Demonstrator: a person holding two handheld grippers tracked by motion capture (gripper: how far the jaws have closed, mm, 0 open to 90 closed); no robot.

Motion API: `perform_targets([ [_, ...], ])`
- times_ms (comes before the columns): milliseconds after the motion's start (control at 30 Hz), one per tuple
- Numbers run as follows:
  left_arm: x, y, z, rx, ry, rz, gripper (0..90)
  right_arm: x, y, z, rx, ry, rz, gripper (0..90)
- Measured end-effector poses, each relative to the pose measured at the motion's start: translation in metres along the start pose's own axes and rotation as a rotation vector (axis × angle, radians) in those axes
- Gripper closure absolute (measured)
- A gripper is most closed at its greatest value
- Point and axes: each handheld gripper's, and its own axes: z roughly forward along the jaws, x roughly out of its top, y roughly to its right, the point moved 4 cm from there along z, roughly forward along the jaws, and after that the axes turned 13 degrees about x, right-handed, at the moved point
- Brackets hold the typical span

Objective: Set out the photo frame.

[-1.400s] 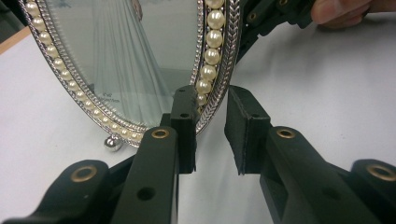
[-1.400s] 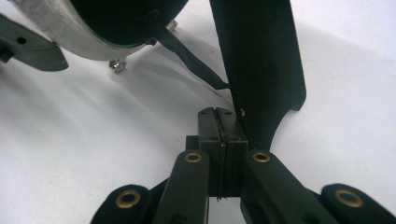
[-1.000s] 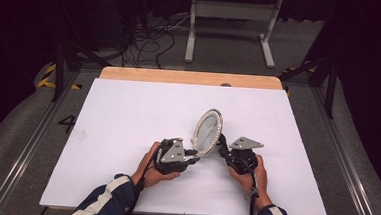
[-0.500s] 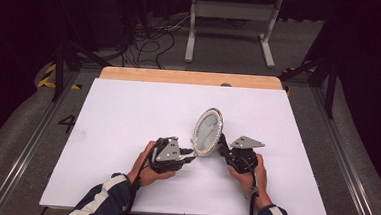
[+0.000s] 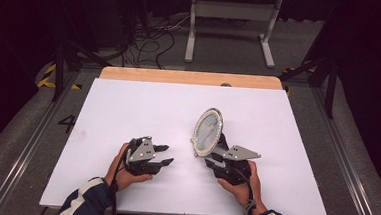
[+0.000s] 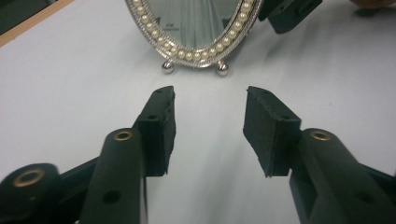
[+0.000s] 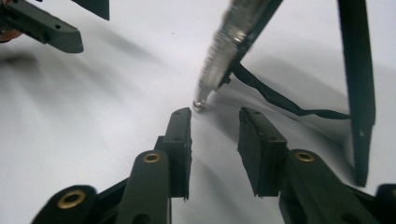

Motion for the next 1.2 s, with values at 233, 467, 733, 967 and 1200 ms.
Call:
perform_targets([
  [233,-0.018,-0.005,-0.014,0.052,-0.056,-0.018,32.6,0.008,-0.005,0.005,-0.021,0.030,0.019,54.6],
  [467,-0.034,-0.010,-0.022,0.078,-0.116,-0.050,22.4,0.016,-0.006,0.017,-0.057,0.079,0.061,49.7],
  [733,-0.034,-0.006,-0.025,0.082,-0.114,-0.026,25.0,0.017,-0.004,0.037,-0.124,0.109,0.092,53.1],
  [967,-0.035,-0.008,-0.023,0.089,-0.115,-0.044,22.5,0.019,-0.001,0.037,-0.179,0.175,0.097,56.1],
  [1200,-0.035,-0.008,-0.023,0.081,-0.116,-0.046,22.5,0.022,0.006,0.028,-0.143,0.157,0.076,66.2],
])
